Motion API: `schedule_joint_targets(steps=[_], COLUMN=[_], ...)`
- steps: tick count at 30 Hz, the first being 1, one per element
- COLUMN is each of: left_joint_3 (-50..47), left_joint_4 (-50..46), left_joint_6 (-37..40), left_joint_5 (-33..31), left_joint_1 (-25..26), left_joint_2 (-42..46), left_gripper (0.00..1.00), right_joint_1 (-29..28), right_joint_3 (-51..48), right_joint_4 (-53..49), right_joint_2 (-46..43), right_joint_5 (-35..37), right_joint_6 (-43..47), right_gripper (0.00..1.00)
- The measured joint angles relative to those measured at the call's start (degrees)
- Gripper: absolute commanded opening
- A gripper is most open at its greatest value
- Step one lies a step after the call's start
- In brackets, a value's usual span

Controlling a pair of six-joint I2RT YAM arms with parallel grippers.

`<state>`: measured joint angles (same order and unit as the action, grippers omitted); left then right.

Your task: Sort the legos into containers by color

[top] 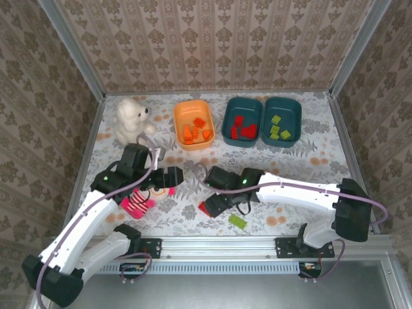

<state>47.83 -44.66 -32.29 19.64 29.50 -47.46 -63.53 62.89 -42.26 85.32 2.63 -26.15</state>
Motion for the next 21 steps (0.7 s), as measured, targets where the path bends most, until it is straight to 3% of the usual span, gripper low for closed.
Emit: schedule_joint_targets(steps=[9, 21], left_joint_3=[-4.02, -4.31], left_joint_4=[-7.06, -10.08], left_joint_6=[-4.00, -5.25], left_joint_5=[-1.70, -3.19], left_joint_1=[0.00, -0.33], left_joint_2=[10.80, 12.24], left_gripper=[0.84, 0.84], right_joint_1=[-2.75, -2.71], right_joint_3=[3.89, 9.62], right_joint_4=[1.90, 1.84], right_joint_2=[14.75, 23.19], right_joint_5=[1.64, 2.99], right_joint_6=[-0.02, 0.37], right_gripper=[0.78, 0.42])
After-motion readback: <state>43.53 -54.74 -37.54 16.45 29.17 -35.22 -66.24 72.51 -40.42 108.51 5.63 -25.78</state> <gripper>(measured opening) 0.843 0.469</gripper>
